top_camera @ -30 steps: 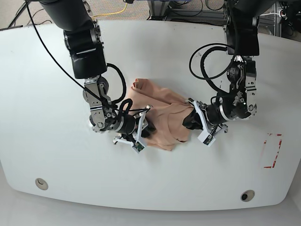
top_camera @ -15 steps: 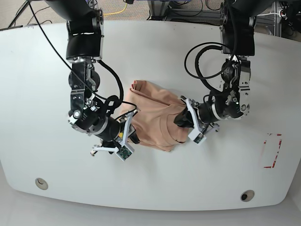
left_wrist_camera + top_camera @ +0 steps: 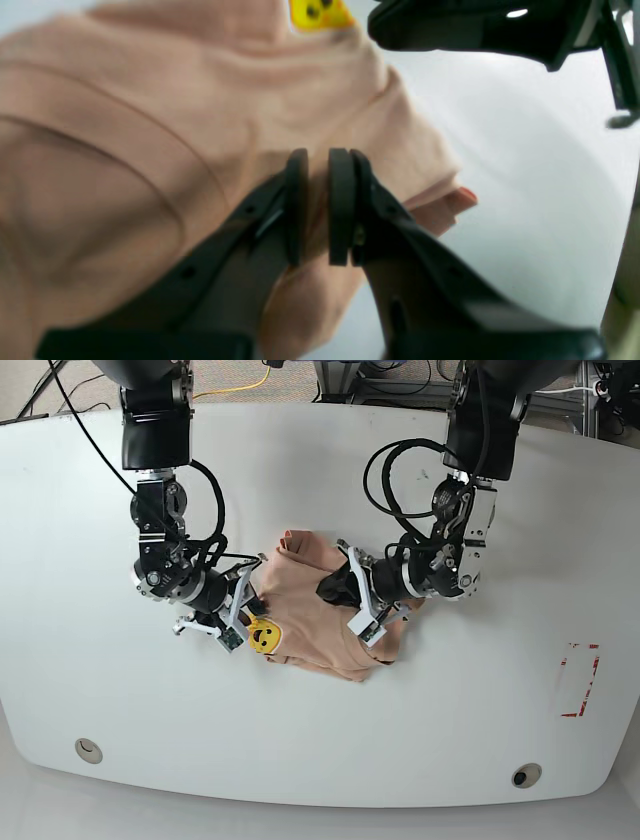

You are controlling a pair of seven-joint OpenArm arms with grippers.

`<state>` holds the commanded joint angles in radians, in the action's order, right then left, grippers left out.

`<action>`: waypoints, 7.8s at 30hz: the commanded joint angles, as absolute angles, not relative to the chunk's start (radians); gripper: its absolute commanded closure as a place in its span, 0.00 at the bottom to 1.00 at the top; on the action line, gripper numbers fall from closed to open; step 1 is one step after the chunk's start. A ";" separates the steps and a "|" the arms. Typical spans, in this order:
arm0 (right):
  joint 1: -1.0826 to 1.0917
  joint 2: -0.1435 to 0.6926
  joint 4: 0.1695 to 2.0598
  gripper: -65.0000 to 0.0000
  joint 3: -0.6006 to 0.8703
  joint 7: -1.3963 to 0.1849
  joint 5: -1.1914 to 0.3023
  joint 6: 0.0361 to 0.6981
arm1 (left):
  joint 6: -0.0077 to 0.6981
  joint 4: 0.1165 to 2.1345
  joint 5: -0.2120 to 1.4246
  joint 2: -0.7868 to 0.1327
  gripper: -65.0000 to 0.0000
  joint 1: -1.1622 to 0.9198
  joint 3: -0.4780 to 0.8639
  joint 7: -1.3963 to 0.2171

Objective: Layout the t-shirt on the table in an organized manner, then fold the t-shirt properly
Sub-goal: 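Release the right gripper and hold the bundle with the left gripper, then drag the folded bundle with the left gripper to the table's corner, then release the bundle with the left gripper and pull it back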

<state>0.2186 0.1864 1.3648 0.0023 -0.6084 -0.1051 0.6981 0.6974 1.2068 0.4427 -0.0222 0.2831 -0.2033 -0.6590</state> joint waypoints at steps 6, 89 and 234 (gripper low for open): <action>0.153 0.139 1.388 0.74 0.002 -0.601 -0.099 0.698 | 0.697 1.148 0.443 -0.074 0.90 0.288 -0.197 -0.657; 0.111 0.128 1.954 0.74 0.200 -1.026 -0.108 0.698 | 0.578 0.854 0.452 0.028 0.90 0.288 -0.090 -0.320; 0.047 0.130 1.972 0.75 0.194 -0.975 -0.099 0.698 | 0.698 1.521 0.045 -0.414 0.91 0.048 0.634 -0.601</action>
